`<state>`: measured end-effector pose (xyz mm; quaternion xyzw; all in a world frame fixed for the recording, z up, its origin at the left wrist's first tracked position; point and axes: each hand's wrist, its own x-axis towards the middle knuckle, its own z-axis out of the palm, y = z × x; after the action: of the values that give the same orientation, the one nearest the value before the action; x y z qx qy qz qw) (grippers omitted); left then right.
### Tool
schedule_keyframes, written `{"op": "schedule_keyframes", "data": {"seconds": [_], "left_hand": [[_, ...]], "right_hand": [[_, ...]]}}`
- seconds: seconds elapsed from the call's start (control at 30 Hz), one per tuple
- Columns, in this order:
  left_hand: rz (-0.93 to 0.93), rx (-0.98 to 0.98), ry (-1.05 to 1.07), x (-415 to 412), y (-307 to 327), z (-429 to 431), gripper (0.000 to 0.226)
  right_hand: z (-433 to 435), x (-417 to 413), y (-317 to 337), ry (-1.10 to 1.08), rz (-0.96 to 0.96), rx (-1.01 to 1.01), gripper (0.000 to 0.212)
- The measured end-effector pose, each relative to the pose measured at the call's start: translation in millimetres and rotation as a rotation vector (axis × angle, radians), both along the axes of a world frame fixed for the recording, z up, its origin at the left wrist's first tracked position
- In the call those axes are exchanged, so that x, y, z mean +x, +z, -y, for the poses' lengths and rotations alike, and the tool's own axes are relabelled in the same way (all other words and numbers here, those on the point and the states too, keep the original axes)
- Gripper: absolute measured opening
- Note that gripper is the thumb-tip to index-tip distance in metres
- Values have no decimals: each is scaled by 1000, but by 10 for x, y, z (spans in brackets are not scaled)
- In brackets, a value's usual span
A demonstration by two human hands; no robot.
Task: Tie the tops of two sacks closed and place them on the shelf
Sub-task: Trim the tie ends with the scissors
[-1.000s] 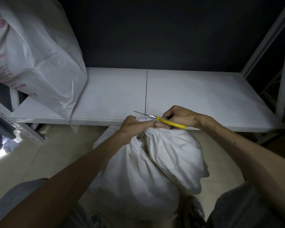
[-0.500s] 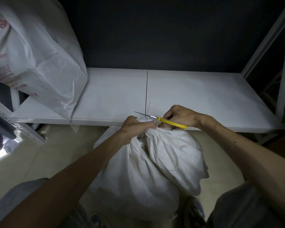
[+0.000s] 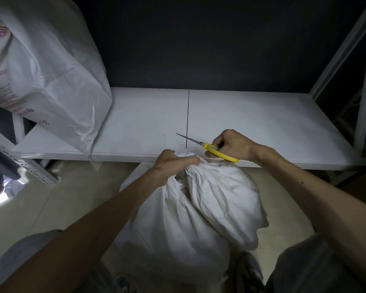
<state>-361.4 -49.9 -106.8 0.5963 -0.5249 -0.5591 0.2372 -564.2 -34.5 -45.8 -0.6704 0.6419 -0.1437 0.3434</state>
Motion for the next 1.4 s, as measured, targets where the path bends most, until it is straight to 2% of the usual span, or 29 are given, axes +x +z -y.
{"op": "schedule_keyframes", "data": {"seconds": [0.13,0.27,0.33,0.47,0.63,0.8,1.1,1.23,1.4], "left_hand": [[-24,-9,29,-1,-3,-5,55],[41,-38,86,-55,-55,63,64],[158,-70,101,-120,-82,81,69],[316,-119,114,-238,-133,140,72],[366,-105,136,-337,-270,287,70],[392,-94,130,-410,-454,432,71],[369,-27,126,-443,-653,630,71],[312,-2,133,-431,-710,683,68],[340,-15,125,-447,-728,689,72]], "right_hand": [[97,-133,-146,-116,-152,-78,47],[213,-295,-286,-223,-216,-50,31],[272,-361,-379,-269,-222,-56,19],[391,-447,-541,-395,-199,-107,21],[532,-580,-862,-555,-184,-46,34],[634,-689,-1175,-722,-158,-16,31],[837,-722,-1475,-802,-143,-73,25],[925,-685,-1538,-794,-187,-93,31],[984,-678,-1555,-788,-288,-20,33]]}}
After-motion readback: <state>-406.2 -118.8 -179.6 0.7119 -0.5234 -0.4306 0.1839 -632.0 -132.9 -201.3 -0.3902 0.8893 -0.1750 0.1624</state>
